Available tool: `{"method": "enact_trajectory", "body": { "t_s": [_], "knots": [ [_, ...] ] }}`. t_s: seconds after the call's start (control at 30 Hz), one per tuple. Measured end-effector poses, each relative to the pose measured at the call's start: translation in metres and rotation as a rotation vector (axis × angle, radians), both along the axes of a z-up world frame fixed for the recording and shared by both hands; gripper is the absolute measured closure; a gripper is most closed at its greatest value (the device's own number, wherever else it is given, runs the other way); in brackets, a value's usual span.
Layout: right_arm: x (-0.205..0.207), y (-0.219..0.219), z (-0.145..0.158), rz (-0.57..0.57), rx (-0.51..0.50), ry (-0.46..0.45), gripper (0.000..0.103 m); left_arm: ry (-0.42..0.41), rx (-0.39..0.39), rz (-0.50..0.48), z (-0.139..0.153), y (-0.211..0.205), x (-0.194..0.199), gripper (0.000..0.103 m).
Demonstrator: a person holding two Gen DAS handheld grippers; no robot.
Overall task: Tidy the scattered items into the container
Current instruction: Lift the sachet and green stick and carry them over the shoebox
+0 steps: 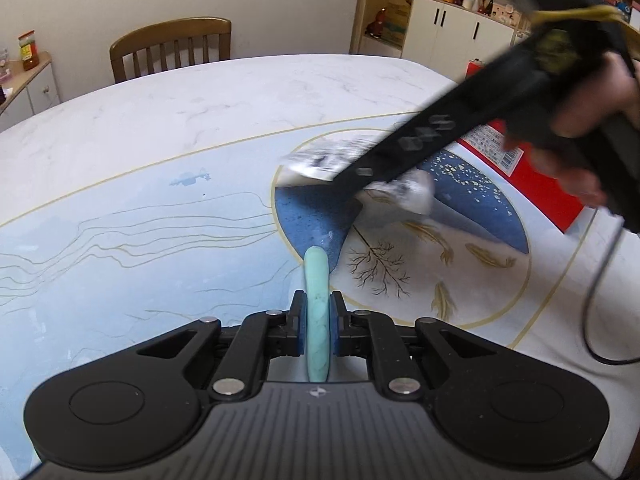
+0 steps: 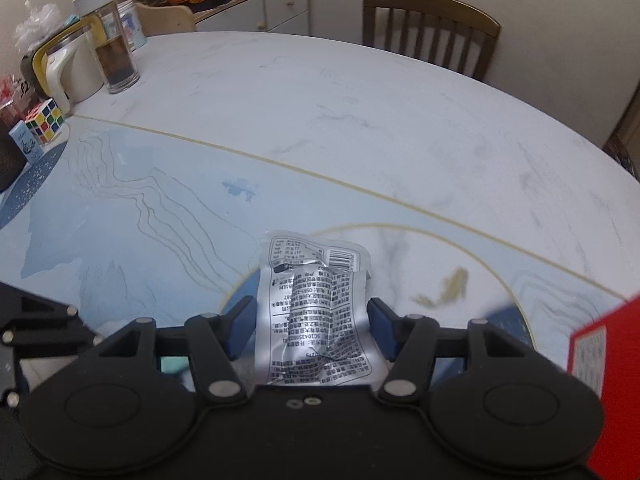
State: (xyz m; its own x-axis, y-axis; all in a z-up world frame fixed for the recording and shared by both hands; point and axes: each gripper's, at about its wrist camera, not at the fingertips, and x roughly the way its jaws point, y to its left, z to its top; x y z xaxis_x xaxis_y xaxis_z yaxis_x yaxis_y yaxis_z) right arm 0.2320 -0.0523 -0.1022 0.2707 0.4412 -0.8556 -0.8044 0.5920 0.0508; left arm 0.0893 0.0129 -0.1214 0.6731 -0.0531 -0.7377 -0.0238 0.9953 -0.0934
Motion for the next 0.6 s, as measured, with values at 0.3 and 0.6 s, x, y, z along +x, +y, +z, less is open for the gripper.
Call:
{"method": "enact_trajectory", "body": {
  "t_s": [0.3,0.6],
  "knots": [
    [-0.02,-0.059,0.022,-0.095,0.039,0.024,0.043,-0.019,0.004,0.006,0.017,-0.011,-0.003,0.093],
    [-0.036,-0.112,0.049,-0.168,0.09,0.021,0.043,-0.057,-0.013,-0.03,0.043,-0.038,-0.005,0.093]
  ]
}}
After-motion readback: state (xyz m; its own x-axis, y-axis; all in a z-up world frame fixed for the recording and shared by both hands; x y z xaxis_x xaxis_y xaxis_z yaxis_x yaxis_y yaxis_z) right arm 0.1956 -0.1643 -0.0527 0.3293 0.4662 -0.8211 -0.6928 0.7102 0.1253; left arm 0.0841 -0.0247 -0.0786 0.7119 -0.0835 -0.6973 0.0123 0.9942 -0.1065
